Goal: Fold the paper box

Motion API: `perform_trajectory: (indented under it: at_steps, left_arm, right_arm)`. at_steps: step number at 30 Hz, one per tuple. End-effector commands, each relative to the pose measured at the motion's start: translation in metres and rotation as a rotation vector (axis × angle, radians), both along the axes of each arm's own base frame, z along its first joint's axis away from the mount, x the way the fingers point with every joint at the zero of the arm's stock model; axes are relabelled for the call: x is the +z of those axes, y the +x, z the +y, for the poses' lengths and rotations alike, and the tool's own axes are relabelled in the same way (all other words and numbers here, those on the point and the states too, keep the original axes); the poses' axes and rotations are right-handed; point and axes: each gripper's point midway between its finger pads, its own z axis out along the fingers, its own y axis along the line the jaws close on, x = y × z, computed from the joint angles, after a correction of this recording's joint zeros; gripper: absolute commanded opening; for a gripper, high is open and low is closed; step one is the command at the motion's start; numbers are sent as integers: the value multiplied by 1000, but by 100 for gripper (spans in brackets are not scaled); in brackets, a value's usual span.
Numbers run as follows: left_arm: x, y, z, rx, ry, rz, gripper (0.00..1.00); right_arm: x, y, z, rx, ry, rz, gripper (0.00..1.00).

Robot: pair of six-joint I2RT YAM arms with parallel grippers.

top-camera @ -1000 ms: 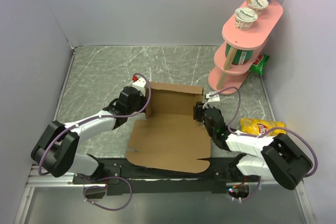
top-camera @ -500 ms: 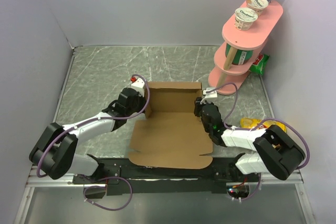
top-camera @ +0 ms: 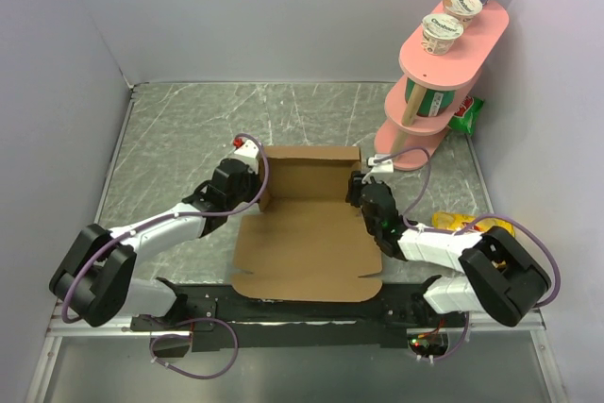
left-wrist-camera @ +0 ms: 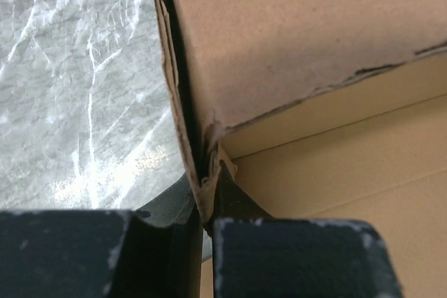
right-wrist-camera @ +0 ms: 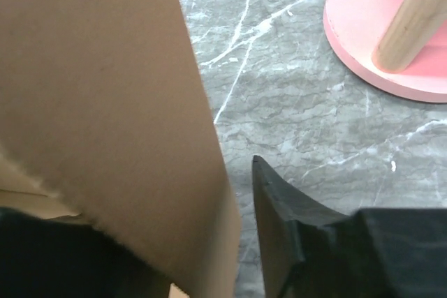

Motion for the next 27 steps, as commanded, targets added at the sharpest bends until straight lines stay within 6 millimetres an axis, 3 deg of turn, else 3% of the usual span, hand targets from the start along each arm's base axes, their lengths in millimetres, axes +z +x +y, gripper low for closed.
perform_trajectory:
  at_steps: [1, 5, 11, 15, 21, 27]
  left_arm:
    - [-5, 2, 7, 13, 55, 21, 2]
    - [-10, 3, 9, 26, 74, 30, 2]
    - [-12, 3, 9, 22, 77, 37, 2]
    - [-12, 4, 7, 16, 72, 40, 2]
    - [-11, 4, 7, 16, 71, 39, 2]
    - [-8, 3, 6, 17, 62, 31, 2]
  right_arm:
    - [24, 5, -19, -76, 24, -84, 55]
    - [28, 0, -18, -55, 38, -99, 58]
    - [35, -11, -14, 2, 65, -130, 50]
    - [42, -18, 1, 106, 79, -141, 54]
    - [47, -28, -1, 128, 96, -138, 69]
    - [38, -35, 0, 148, 85, -94, 64]
